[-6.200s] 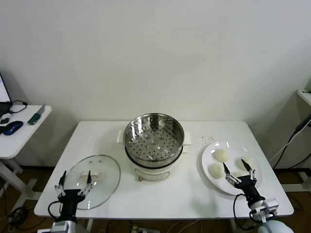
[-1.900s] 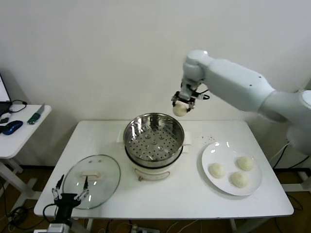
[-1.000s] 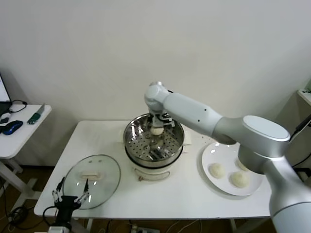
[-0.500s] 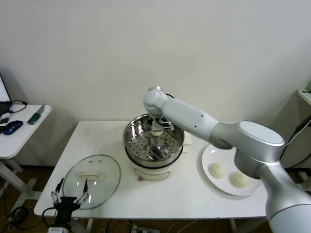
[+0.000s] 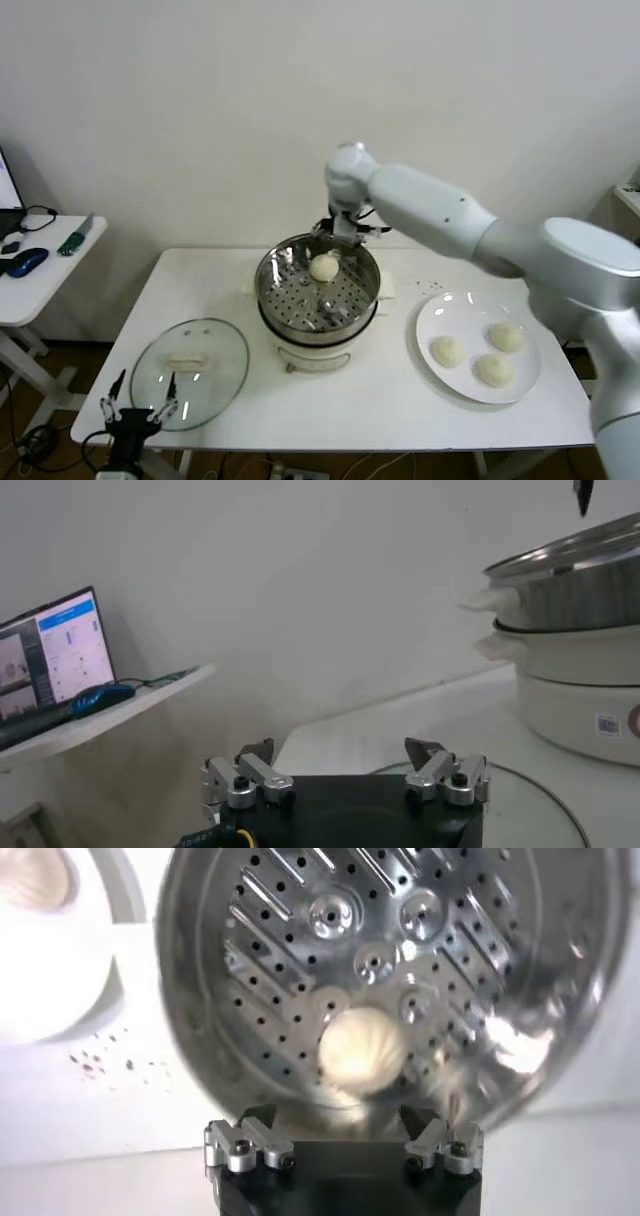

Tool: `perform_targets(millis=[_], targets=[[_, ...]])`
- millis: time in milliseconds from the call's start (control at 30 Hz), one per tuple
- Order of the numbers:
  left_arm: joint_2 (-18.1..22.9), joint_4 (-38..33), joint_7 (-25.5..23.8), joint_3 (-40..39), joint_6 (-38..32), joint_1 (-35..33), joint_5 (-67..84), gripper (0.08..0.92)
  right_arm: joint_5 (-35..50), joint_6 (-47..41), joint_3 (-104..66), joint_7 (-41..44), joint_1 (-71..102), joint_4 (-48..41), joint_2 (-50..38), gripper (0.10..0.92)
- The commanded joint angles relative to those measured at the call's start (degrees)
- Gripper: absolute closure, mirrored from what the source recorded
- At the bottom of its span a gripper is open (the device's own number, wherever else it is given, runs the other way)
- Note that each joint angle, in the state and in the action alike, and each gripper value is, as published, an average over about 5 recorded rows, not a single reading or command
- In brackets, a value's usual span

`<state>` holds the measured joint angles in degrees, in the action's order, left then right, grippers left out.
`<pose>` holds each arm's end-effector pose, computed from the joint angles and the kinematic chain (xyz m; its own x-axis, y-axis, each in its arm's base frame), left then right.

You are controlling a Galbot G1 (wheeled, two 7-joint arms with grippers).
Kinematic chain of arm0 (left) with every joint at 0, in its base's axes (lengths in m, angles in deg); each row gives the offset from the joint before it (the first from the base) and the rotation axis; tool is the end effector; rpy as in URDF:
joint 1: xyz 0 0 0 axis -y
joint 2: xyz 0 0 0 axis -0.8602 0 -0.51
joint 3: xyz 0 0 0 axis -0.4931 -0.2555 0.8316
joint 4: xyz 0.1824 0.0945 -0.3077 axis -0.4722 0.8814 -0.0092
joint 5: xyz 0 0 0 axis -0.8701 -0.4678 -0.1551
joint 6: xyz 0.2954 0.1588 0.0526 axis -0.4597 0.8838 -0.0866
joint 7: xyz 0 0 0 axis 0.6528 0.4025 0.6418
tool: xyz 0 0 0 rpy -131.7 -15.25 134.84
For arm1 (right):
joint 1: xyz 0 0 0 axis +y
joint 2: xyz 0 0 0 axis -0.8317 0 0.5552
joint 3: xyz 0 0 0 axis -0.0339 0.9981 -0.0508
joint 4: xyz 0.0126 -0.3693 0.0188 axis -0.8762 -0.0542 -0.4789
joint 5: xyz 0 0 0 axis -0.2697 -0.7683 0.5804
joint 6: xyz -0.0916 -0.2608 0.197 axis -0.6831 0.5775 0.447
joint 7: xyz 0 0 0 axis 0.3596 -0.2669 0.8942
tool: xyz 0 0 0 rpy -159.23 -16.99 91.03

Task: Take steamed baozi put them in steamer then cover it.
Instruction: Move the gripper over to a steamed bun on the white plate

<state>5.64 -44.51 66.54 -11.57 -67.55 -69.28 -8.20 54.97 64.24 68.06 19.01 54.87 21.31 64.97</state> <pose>0.0931 0.1100 -0.3830 -0.9791 -0.1565 0.1302 -0.1069 0.9396 0.3250 0.6122 0.0711 -0.0137 -0.3329 -0.1416 0.9323 -0.3438 -0.9024 -0.2598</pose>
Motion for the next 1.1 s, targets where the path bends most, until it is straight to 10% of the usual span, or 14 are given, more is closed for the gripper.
perform_targets(millis=[33,467,1100], targets=[[0.1,-0.1,0.1,-0.2,0.1,0.0,0.0,0.177,37.2,-31.2,15.9,-4.3,-11.4,12.8,-20.5,0.203],[-0.1,-0.6,-1.0,-0.5,0.3,-0.4,0.0,0.177,37.1,-43.5,15.7,-2.2,1.9,21.1,-37.2,0.203],[-0.1,0.5,-0.6,0.4,0.2,-0.5,0.0,0.177,20.2,-38.7,-5.9,-3.1,28.4,8.6,-30.3,0.203]])
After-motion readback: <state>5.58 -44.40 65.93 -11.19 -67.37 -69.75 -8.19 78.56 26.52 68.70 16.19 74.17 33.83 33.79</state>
